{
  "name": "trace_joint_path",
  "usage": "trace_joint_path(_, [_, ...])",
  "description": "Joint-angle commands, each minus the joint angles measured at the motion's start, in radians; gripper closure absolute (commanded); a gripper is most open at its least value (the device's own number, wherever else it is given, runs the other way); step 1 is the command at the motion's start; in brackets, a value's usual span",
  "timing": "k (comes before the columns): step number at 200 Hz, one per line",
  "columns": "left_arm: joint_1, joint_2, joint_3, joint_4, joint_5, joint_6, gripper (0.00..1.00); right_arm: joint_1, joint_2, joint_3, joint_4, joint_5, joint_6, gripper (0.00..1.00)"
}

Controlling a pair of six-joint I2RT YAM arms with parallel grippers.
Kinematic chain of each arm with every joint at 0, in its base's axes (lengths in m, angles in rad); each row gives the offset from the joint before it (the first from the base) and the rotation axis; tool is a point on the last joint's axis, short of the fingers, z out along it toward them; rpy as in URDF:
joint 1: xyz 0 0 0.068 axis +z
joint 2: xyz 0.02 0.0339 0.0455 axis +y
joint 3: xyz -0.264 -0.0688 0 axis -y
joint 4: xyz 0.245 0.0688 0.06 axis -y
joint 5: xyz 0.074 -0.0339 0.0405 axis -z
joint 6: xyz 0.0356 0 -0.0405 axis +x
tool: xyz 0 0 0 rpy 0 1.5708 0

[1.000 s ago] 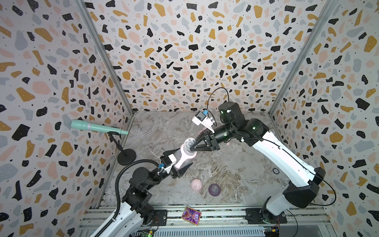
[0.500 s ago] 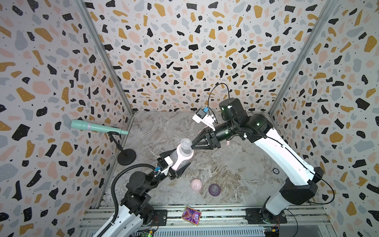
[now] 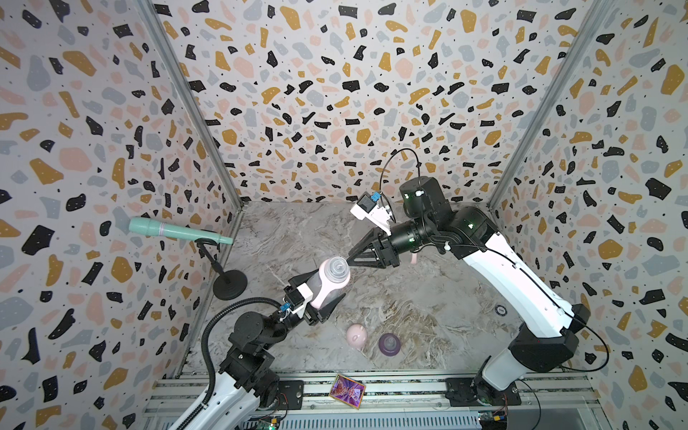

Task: Assemble the baby bottles
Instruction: Place the straw into the baby bottle.

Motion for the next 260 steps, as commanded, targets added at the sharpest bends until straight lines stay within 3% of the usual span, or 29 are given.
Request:
trace_joint_path(1, [0.004, -0.012, 0.000, 0.076, -0.016, 0.000, 0.70, -0.002, -0.059, 0.015, 0.056, 0.004, 0.011, 0.65])
trace_joint_path(136, [0.004, 0.010, 0.027, 0.040, -0.009, 0.009, 0.70, 0.080, -0.004, 0.000, 0.055, 0.187, -0.014, 0.65])
trace_joint_path(219, [0.004, 0.010, 0.025, 0.039, -0.010, 0.006, 0.70, 0.100, 0.005, 0.002, 0.012, 0.228, -0.035, 0.65])
trace_joint_path(260, [0.004, 0.010, 0.007, 0.068, -0.004, -0.013, 0.70, 0.092, -0.061, -0.040, 0.099, 0.212, -0.016, 0.58])
